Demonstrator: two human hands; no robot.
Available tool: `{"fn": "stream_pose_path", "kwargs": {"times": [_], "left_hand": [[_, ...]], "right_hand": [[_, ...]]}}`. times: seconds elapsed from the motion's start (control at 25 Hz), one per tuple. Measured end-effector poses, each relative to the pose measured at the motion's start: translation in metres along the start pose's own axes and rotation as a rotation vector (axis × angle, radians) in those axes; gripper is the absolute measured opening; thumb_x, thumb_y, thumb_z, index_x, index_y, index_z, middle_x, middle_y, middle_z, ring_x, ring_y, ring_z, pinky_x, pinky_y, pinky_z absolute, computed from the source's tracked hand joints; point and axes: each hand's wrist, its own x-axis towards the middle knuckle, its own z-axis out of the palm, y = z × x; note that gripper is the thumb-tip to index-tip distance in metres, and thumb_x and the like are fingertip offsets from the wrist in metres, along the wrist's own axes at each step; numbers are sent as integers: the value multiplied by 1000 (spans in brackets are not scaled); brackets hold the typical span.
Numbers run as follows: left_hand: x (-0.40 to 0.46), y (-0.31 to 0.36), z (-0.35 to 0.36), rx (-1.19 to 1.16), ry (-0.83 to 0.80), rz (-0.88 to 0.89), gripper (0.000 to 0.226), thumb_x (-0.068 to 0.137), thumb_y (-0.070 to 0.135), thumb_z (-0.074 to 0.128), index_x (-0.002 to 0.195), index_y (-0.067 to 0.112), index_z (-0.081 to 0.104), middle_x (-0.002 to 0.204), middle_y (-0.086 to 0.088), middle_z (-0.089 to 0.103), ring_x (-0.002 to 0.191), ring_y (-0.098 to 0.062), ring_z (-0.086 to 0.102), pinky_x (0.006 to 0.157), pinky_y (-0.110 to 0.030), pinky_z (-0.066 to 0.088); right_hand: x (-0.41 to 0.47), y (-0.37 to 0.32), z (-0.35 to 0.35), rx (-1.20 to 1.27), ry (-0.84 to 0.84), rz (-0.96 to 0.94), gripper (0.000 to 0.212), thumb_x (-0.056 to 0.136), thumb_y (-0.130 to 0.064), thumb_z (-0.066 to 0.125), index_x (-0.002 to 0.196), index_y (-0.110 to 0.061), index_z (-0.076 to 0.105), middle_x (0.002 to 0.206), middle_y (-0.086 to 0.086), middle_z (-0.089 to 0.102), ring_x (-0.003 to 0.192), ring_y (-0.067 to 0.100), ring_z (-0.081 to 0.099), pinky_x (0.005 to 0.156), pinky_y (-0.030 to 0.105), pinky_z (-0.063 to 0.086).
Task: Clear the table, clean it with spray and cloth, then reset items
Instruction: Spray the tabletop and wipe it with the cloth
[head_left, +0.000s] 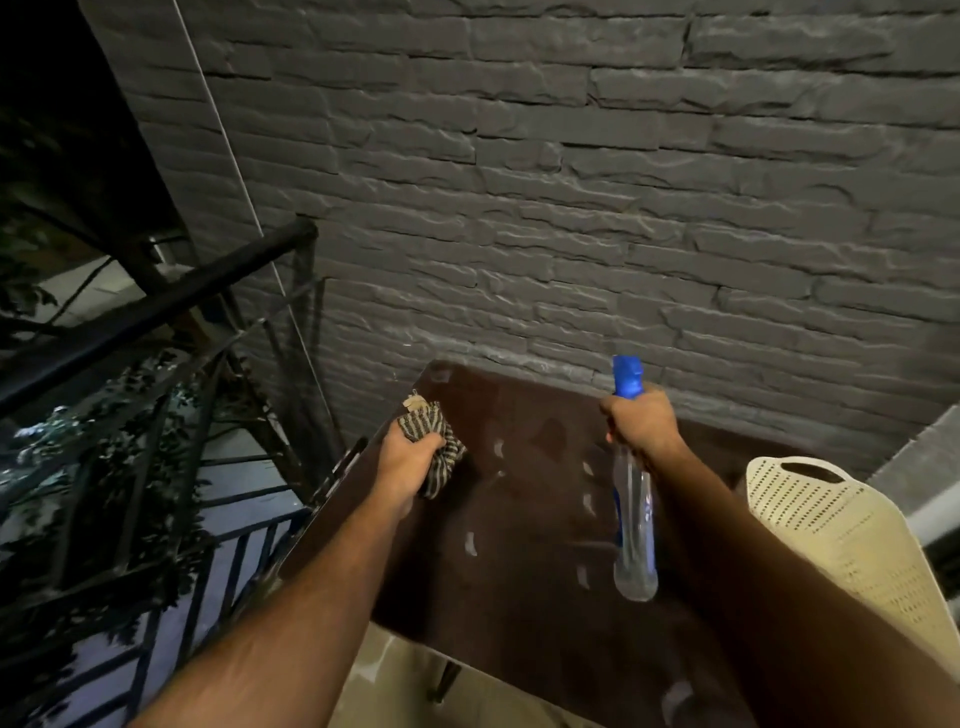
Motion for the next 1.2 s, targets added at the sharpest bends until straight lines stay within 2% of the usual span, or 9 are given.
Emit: {"fn": "stream_pose_path", "kwargs": {"times": [0.12, 0.2, 0.28, 0.44, 0.68, 0.88, 1.04, 1.12, 1.2], "left_hand": [[26, -13, 4, 25, -60, -23, 34, 83, 5, 66, 117, 10, 60, 108, -5, 67, 93, -18, 63, 84, -29, 48], [38, -22, 9, 39, -94, -43, 36, 82, 8, 67, 117, 13, 61, 107, -3, 68, 96, -18, 64, 88, -33, 50], [46, -29, 14, 53, -111, -76, 37, 81, 10, 68, 117, 16, 60, 107, -1, 68, 98, -18, 64, 92, -37, 51], [51, -34, 27, 18, -128, -95, 37, 83, 7, 66, 119, 13, 58, 108, -3, 66, 97, -18, 62, 87, -33, 50], [54, -42, 34, 7, -72, -70, 38, 80, 4, 67, 116, 15, 59, 107, -3, 67, 101, -22, 64, 90, -35, 50], [66, -51, 12, -28, 46, -116, 38, 83, 4, 65, 119, 14, 56, 110, -3, 66, 100, -19, 63, 94, -35, 49], [97, -62, -6, -40, 60, -154, 37, 84, 5, 65, 119, 15, 58, 112, -4, 66, 99, -19, 62, 89, -31, 47], [120, -65, -17, -30, 58, -170, 38, 84, 6, 65, 120, 15, 56, 111, -2, 64, 99, -19, 61, 88, -30, 45], [145, -66, -24, -31, 51, -194, 36, 85, 5, 64, 118, 17, 55, 108, -2, 63, 97, -19, 61, 86, -29, 45]], "right_hand": [[5, 10, 13, 21, 23, 86, 18, 59, -25, 62, 64, -9, 55, 48, 9, 56, 45, 28, 56, 56, 40, 49], [3, 14, 18, 28, 35, 108, 17, 58, -24, 62, 62, -11, 53, 49, 8, 55, 45, 27, 53, 55, 36, 44], [-2, 13, 22, 32, 21, 91, 13, 66, -16, 64, 66, -12, 52, 50, 5, 54, 44, 23, 50, 52, 34, 42], [-4, 5, 35, 124, -105, 38, 17, 76, 0, 64, 76, -13, 53, 61, 5, 53, 50, 19, 49, 53, 33, 44], [14, -14, 67, 57, -227, -116, 8, 66, -15, 62, 66, -14, 54, 56, 2, 51, 54, 20, 49, 55, 35, 42], [38, -27, 111, -26, -320, -115, 25, 51, -33, 61, 70, -17, 58, 62, 3, 59, 57, 24, 57, 62, 44, 53], [51, -46, 149, -47, -362, -65, 19, 56, -29, 56, 71, -17, 59, 65, 6, 63, 63, 29, 63, 65, 41, 54], [63, -49, 167, -20, -332, -25, 22, 60, -29, 61, 79, -18, 61, 73, 11, 68, 69, 33, 67, 68, 46, 57], [75, -50, 178, -3, -297, 3, 17, 67, -24, 68, 81, -19, 60, 74, 10, 67, 66, 28, 65, 64, 42, 57]]}}
